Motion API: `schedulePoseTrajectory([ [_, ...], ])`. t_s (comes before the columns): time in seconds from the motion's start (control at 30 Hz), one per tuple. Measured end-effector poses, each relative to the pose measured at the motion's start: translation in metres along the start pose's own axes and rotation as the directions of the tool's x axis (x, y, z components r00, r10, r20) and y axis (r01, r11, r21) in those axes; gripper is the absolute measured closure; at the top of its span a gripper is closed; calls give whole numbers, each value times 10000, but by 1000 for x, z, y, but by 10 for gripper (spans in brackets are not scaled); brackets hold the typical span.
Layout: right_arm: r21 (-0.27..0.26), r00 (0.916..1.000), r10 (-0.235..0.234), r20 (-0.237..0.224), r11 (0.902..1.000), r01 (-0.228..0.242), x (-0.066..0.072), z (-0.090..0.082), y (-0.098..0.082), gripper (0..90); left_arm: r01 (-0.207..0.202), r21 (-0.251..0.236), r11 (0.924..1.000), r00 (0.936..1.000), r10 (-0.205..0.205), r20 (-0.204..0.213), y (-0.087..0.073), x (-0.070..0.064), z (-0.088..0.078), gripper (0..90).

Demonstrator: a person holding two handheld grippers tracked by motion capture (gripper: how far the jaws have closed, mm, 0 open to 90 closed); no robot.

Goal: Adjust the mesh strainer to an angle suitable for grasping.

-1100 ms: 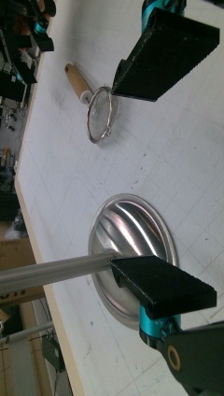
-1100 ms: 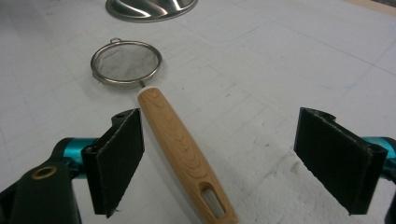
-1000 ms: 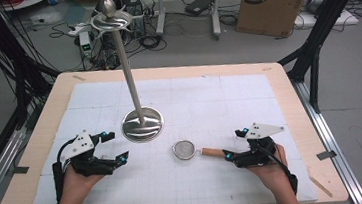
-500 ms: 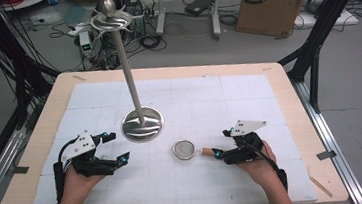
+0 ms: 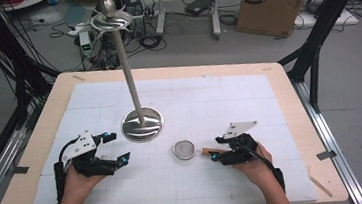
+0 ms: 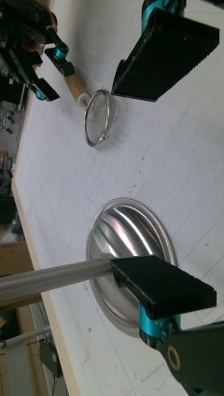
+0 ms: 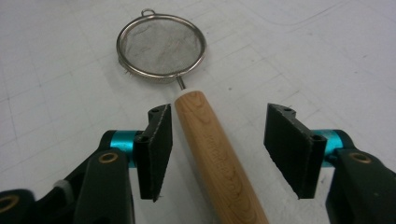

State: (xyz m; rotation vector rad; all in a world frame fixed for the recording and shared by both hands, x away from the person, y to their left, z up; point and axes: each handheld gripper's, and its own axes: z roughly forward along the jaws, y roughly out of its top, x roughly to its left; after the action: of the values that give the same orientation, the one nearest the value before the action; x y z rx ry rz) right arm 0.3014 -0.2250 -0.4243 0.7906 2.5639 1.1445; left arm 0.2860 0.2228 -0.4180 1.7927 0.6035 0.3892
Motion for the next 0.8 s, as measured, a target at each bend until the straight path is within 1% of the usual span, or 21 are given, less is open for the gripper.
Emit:
schedulePoseTrajectory([
  [0.07, 273, 10000, -55, -77, 9996, 57, 1, 4, 1, 449, 13, 17, 10000, 10000, -13, -21, 0, 0, 0, 153],
  [0.13, 458, 9999, -96, -118, 9989, 101, 1, 7, 2, 456, 25, 31, 10000, 10000, -25, -33, 0, 0, 0, 153],
  [0.17, 458, 9999, -96, -118, 9989, 101, 1, 7, 2, 456, 27, 39, 10000, 10000, -27, -37, -1, 0, 0, 153],
  [0.2, 643, 9998, -133, -131, 9978, 141, 1, 9, 3, 471, 34, 54, 10000, 10000, -34, -29, -1, 0, 1, 153],
  [0.27, 827, 9997, -161, -174, 9964, 175, 1, 11, 3, 486, 53, 58, 10000, 10000, -53, -18, -1, 0, 1, 153],
  [0.33, 915, 9996, -212, -170, 9956, 227, 0, 12, 3, 494, 45, 69, 10000, 10000, -45, -13, -1, 0, 1, 153],
  [0.4, 1144, 9993, -260, -266, 9930, 289, 2, 15, 3, 527, 48, 75, 10000, 10000, -48, -15, -1, 0, 1, 153],
  [0.5, 1233, 9990, -323, -319, 9917, 360, 3, 16, 5, 555, 55, 61, 10000, 10000, -55, -1, -1, 0, 1, 153],
  [0.67, 1377, 9988, -341, -345, 9897, 385, 2, 19, 7, 577, 45, 63, 10000, 10000, -44, -10, -1, 0, 0, 153],
  [0.7, 1427, 9987, -325, -402, 9890, 379, 2, 19, 8, 600, 45, 61, 10000, 10000, -45, -5, -1, 0, 0, 154],
  [0.8, 1398, 9981, -351, -512, 9893, 419, 2, 20, 8, 609, 81, 45, 10000, 10000, -81, 8, -1, 0, 1, 153],
])
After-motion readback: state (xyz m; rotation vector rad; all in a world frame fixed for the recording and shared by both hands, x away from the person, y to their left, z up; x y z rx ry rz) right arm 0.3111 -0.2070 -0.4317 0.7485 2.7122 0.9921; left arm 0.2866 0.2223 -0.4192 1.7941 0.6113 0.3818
